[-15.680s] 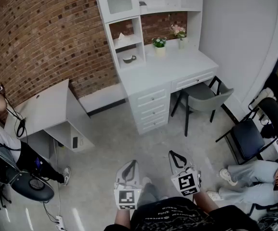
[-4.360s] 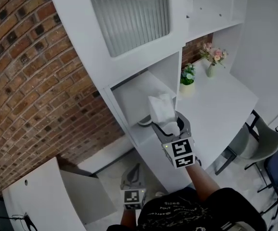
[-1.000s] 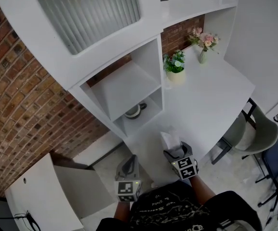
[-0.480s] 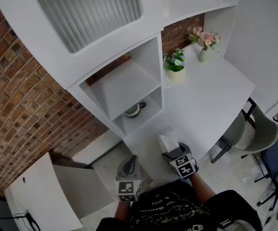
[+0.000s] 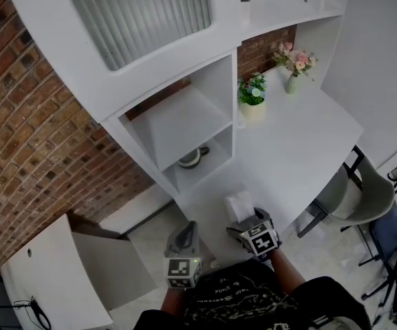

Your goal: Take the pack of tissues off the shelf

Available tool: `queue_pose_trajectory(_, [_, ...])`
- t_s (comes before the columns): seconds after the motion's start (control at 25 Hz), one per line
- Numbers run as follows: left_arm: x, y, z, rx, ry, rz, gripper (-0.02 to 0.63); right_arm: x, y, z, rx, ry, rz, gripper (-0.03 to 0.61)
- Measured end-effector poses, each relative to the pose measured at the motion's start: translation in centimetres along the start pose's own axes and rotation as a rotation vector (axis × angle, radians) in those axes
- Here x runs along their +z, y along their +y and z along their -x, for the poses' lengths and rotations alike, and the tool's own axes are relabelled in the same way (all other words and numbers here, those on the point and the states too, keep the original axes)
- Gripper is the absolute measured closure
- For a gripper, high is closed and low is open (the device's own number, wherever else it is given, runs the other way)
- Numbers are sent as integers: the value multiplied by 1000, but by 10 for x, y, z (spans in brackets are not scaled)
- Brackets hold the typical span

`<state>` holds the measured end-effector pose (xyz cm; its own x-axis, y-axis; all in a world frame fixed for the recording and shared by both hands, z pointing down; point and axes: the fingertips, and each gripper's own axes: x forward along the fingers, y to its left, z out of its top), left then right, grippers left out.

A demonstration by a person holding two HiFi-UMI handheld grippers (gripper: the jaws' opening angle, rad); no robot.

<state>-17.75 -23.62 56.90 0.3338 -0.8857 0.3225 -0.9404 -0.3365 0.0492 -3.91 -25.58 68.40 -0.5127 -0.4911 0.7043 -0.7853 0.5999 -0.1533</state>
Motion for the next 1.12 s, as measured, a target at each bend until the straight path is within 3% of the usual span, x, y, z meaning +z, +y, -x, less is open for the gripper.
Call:
queue_pose_trajectory(0.12, [1, 0, 0, -2, -8, 8, 604, 5, 1, 13, -8, -17, 7, 78])
queue_pose_trajectory(0.28, [4, 1, 1, 3, -24, 8, 604, 25, 4, 39, 12, -125, -21, 78])
queue_pose_trajectory(0.44, [8, 0, 3, -3, -32, 19, 604, 41, 8, 58, 32, -191, 15, 80])
queue_pose_trajectory(0.72, [17, -1, 7, -4, -61, 20, 604, 66, 22, 76, 116, -267, 54, 81])
queue_pose_trajectory(1.12, [31, 8, 15, 3, -115, 42, 604, 111, 19, 113, 12, -481, 140, 87])
